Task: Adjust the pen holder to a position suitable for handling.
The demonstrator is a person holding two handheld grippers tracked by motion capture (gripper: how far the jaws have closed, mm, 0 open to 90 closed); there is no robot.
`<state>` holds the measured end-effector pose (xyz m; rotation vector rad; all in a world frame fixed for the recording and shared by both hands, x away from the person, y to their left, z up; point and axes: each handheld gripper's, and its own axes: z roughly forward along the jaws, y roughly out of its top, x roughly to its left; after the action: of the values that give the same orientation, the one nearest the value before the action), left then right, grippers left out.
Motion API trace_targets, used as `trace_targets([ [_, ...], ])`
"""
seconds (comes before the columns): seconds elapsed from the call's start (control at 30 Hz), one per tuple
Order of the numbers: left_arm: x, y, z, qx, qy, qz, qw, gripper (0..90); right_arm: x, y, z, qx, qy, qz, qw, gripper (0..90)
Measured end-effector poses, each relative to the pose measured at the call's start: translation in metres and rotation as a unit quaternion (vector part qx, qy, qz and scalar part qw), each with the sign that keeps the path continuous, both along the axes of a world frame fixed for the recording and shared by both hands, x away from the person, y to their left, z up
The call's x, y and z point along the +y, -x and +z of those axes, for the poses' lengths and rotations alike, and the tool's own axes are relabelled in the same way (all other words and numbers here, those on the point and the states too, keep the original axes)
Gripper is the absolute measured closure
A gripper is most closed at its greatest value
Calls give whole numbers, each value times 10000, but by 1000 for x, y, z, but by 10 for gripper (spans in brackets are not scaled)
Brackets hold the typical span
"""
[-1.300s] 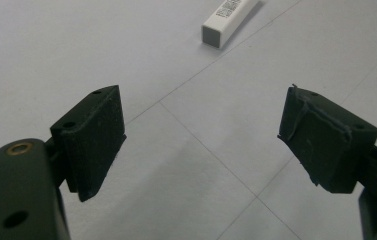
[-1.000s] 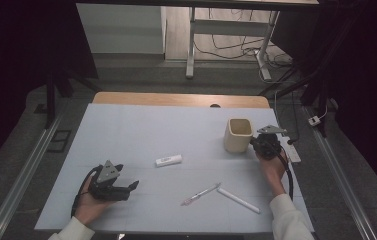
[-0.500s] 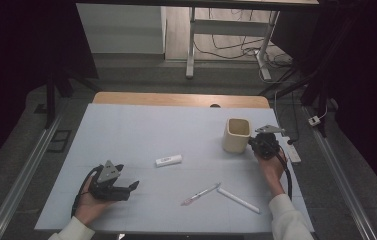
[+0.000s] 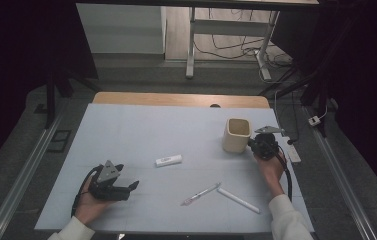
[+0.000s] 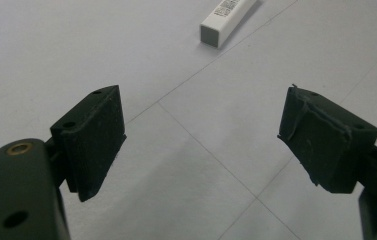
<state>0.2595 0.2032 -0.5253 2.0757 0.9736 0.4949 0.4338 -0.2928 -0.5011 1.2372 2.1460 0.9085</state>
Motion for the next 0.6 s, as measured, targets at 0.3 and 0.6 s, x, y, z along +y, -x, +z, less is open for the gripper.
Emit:
trace_targets([
  [0.3, -3, -2, -1, 16, -45, -13, 10000, 180, -1, -1, -1, 25, -75, -29, 10000, 893],
  [0.6, -4, -2, 0, -39, -57, -6, 10000, 182, 5, -1, -1, 91, -171, 82, 9998, 894],
])
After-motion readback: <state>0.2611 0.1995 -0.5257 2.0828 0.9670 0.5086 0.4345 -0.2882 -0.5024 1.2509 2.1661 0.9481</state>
